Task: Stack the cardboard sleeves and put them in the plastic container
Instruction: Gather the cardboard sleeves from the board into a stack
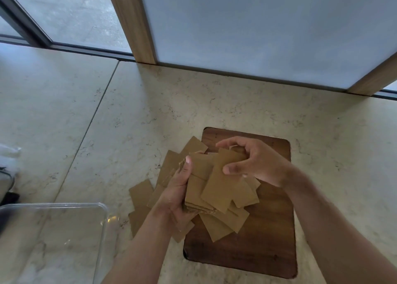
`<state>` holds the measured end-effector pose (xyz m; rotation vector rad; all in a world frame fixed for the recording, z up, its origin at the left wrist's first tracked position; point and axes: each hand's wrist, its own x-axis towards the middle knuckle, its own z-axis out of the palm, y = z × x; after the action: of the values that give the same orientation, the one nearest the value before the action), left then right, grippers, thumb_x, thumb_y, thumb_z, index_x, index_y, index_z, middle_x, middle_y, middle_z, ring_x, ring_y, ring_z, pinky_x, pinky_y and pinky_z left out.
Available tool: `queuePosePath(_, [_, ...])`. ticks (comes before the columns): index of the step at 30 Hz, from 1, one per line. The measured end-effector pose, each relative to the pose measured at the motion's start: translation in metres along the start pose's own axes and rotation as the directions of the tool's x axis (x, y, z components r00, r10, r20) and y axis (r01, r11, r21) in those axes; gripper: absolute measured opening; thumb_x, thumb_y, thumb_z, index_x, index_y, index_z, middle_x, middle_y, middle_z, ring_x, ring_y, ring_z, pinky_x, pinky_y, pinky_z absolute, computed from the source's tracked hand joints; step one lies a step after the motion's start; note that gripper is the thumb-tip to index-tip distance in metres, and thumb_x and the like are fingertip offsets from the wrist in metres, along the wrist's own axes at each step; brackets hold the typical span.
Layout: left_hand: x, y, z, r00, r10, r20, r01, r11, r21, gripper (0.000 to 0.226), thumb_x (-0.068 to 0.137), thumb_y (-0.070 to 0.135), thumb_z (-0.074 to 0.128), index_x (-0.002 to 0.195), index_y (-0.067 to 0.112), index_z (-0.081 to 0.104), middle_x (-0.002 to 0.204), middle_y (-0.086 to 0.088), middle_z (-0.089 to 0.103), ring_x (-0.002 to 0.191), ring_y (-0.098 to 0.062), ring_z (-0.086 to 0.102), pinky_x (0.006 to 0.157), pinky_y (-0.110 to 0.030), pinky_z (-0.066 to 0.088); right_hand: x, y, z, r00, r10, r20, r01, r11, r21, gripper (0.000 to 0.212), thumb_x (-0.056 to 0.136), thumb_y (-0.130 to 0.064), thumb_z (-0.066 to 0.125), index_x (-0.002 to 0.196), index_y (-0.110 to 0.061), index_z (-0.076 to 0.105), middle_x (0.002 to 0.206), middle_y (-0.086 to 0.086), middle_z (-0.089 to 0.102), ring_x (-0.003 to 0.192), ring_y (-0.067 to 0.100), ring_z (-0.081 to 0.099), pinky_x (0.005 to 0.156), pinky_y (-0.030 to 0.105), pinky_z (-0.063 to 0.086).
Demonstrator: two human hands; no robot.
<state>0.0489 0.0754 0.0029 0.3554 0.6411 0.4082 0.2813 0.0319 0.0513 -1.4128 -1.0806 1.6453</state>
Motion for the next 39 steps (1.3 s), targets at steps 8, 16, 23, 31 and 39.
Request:
queuePosePath(8, [-0.001, -0.02, -0.004, 0.98, -0.144, -0.135, 0.145, 0.989, 0.0, 0.101, 0.063, 0.046, 0.096, 0.147, 0.006, 0.058, 0.134, -0.025, 0.068, 0.1, -0.038, 0.074, 0.071, -0.048, 0.066, 0.0, 0.042, 0.08, 0.812, -0.354, -0.464, 0.059, 0.841, -0.538, 0.05, 0.09, -0.054, 0.071, 0.136, -0.039, 0.057, 0.133, -0.014, 0.042, 0.122, -0.014, 0.04, 0.091, -0.001, 0.04])
queuePosePath(16, [0.021, -0.043, 0.011, 0.942, -0.016, -0.335, -0.016, 0.996, -0.092, 0.069, 0.068, 0.028, 0.084, 0.135, 0.015, 0.07, 0.125, -0.024, 0.076, 0.094, -0.038, 0.079, 0.065, -0.045, 0.065, 0.004, 0.062, 0.113, 0.72, 0.069, -0.69, 0.172, 0.946, 0.274, 0.034, 0.097, -0.049, 0.051, 0.124, -0.033, 0.062, 0.112, -0.009, 0.073, 0.102, 0.01, 0.072, 0.084, 0.031, 0.06])
queuePosePath(23, [0.034, -0.033, 0.015, 0.957, 0.008, -0.291, -0.042, 0.993, -0.11, 0.107, 0.047, 0.03, 0.106, 0.143, 0.009, 0.063, 0.11, -0.019, 0.077, 0.09, -0.033, 0.078, 0.073, -0.048, 0.064, 0.013, 0.066, 0.033, 0.499, -0.192, -0.845, -0.017, 0.973, -0.231, 0.021, 0.102, -0.037, 0.048, 0.102, -0.035, 0.069, 0.109, -0.007, 0.067, 0.107, 0.012, 0.061, 0.095, 0.042, 0.055])
queuePosePath(31, [0.029, -0.029, 0.015, 0.963, 0.05, -0.263, -0.06, 0.998, -0.033, 0.124, 0.05, 0.046, 0.105, 0.152, 0.004, 0.049, 0.121, -0.028, 0.064, 0.097, -0.037, 0.07, 0.083, -0.058, 0.064, 0.014, 0.076, -0.051, 0.706, -0.14, -0.695, -0.538, 0.532, -0.654, 0.044, 0.095, -0.044, 0.065, 0.129, -0.017, 0.065, 0.121, 0.007, 0.059, 0.109, 0.023, 0.057, 0.092, 0.033, 0.044])
queuePosePath(39, [0.033, -0.038, 0.037, 0.965, 0.088, -0.248, -0.056, 0.989, 0.136, 0.101, 0.053, 0.051, 0.103, 0.137, 0.008, 0.064, 0.125, -0.027, 0.074, 0.108, -0.04, 0.076, 0.077, -0.051, 0.067, -0.019, 0.045, 0.048, 0.768, 0.123, -0.628, -0.111, 0.992, 0.058, 0.024, 0.104, -0.041, 0.058, 0.093, -0.05, 0.077, 0.094, -0.018, 0.078, 0.087, 0.006, 0.074, 0.074, 0.022, 0.059])
